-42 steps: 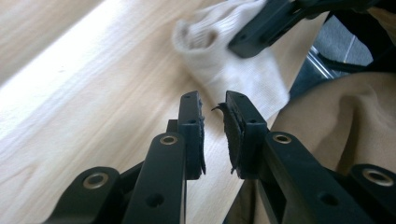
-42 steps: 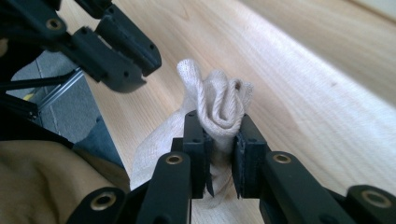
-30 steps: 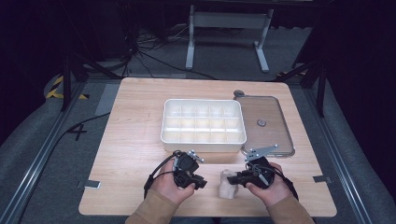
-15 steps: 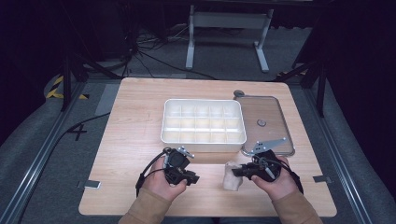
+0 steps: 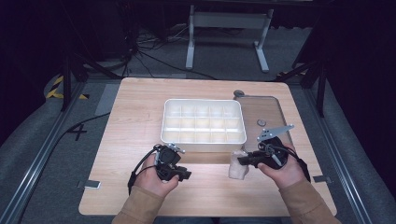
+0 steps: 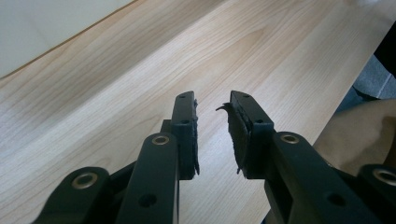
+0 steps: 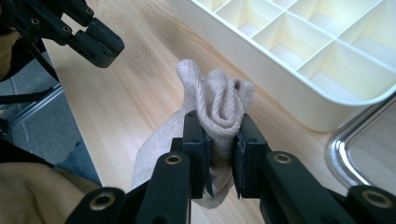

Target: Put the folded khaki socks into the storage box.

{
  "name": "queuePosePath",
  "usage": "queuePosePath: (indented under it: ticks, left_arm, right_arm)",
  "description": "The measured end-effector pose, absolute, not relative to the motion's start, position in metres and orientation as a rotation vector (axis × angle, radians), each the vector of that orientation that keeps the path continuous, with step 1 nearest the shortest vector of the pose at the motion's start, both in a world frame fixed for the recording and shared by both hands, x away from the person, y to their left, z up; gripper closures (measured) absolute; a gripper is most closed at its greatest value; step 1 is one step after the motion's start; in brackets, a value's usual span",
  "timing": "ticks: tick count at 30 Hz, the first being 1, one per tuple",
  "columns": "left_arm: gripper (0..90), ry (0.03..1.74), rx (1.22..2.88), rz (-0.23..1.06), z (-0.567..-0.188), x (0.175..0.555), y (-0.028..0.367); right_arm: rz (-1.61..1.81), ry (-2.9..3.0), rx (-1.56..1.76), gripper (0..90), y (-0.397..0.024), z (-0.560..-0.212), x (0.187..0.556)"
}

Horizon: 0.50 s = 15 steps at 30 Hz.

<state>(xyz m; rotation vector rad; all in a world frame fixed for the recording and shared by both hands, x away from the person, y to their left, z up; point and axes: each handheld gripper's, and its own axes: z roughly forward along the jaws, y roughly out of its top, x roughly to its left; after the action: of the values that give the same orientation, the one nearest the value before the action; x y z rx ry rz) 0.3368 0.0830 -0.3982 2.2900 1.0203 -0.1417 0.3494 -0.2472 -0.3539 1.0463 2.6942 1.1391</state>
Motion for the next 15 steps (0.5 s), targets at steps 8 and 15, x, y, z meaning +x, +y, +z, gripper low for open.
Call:
queuePosePath:
  ticks: [8,15]
  left_arm:
    - [70.9,1.042,2.274,-0.137,-0.399,0.34,0.091]
    - [68.9,1.054,2.256,-0.136,-0.399,0.342,0.096]
  right_arm:
    - [1.086,2.694,1.014,77.3,-0.246,-0.339,0.362]
    - [1.086,2.666,1.011,77.1,-0.249,-0.332,0.376]
